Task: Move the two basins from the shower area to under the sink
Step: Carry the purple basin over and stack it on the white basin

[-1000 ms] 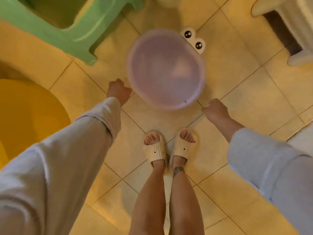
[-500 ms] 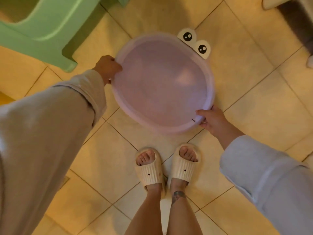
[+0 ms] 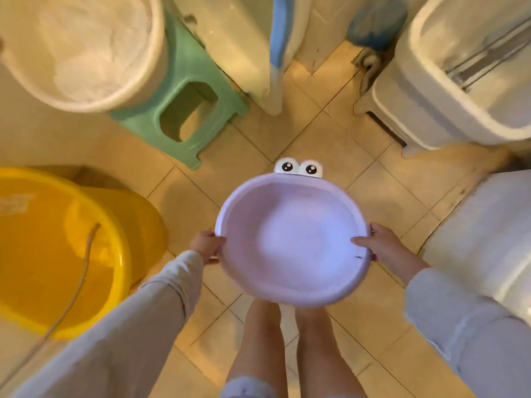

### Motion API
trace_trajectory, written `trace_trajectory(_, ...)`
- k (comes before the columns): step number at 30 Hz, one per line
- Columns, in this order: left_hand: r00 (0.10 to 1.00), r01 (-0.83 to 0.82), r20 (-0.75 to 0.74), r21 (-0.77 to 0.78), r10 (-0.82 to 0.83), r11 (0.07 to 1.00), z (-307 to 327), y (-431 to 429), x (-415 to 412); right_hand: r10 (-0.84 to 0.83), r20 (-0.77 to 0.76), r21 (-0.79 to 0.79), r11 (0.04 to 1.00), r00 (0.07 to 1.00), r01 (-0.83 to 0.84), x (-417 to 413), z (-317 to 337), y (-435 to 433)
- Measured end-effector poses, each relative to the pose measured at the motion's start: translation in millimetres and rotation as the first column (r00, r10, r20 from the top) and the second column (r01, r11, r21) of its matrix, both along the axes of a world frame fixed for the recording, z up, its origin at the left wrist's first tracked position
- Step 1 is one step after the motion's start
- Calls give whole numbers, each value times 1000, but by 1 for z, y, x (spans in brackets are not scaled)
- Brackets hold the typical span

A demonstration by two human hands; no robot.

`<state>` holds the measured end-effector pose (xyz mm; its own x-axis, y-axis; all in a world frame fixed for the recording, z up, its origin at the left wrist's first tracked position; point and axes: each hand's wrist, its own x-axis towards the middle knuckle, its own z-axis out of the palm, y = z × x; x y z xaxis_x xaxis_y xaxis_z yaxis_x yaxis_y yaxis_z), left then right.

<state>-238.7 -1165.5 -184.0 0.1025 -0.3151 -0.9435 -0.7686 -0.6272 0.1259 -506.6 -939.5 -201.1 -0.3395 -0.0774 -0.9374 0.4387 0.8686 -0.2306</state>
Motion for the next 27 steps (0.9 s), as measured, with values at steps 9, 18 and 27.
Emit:
trace_trajectory(9, 993, -64, -111, -113, 52, 992, 159, 34, -2, -164, -159, -147, 979, 973, 141, 30, 169, 57)
trace_trajectory(18, 974, 38, -218, -117, -63, 992, 188, 37, -19, -407, -275, -279, 901, 871, 333, 48, 221, 90)
trace_trajectory(27, 878, 359, -277, -159, -390, 920, 188, 32, -37, -802, -156, -367, 589, 577, 720, 153, 224, 156)
